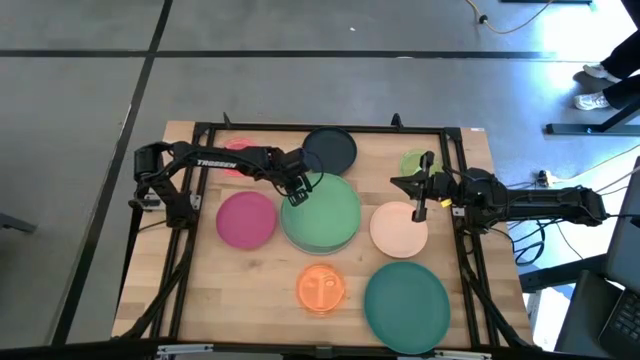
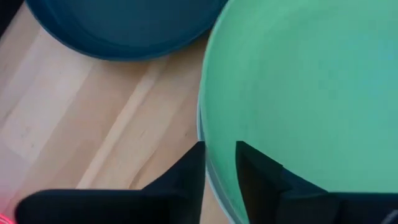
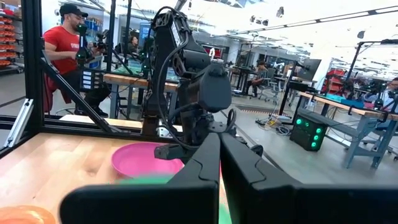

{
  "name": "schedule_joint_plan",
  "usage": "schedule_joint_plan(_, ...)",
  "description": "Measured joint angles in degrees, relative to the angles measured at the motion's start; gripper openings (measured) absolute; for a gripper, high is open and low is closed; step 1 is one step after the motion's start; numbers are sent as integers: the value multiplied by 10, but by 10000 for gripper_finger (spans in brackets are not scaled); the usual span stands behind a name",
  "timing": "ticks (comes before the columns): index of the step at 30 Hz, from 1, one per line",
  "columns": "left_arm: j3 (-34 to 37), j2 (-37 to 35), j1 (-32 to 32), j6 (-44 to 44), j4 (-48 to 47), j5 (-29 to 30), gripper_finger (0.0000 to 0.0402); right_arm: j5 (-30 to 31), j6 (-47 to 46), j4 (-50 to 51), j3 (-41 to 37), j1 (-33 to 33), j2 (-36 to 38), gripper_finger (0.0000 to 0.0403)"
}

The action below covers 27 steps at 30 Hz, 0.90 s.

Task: Stack plastic plates
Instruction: Stack the light green plate on the blue plate, then stack the dark green plate on the light green plate

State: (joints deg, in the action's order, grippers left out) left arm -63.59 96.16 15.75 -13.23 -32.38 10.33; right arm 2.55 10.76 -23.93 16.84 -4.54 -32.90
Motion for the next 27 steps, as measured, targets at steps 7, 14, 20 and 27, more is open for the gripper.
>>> schedule_joint_plan(7,0,-1,-1,-1,20,-13,119,0,0,0,0,0,0,7)
schedule_joint_plan(14,0,-1,-40,-1,120,-101,118,0,0,0,0,0,0,7)
schedule_joint_plan(20,0,4,-104,-2,261,-124,118,0,0,0,0,0,0,7)
schedule_joint_plan(27,0,59,-166,-17,383,-126,118,1,0,-13,0,0,-2,7)
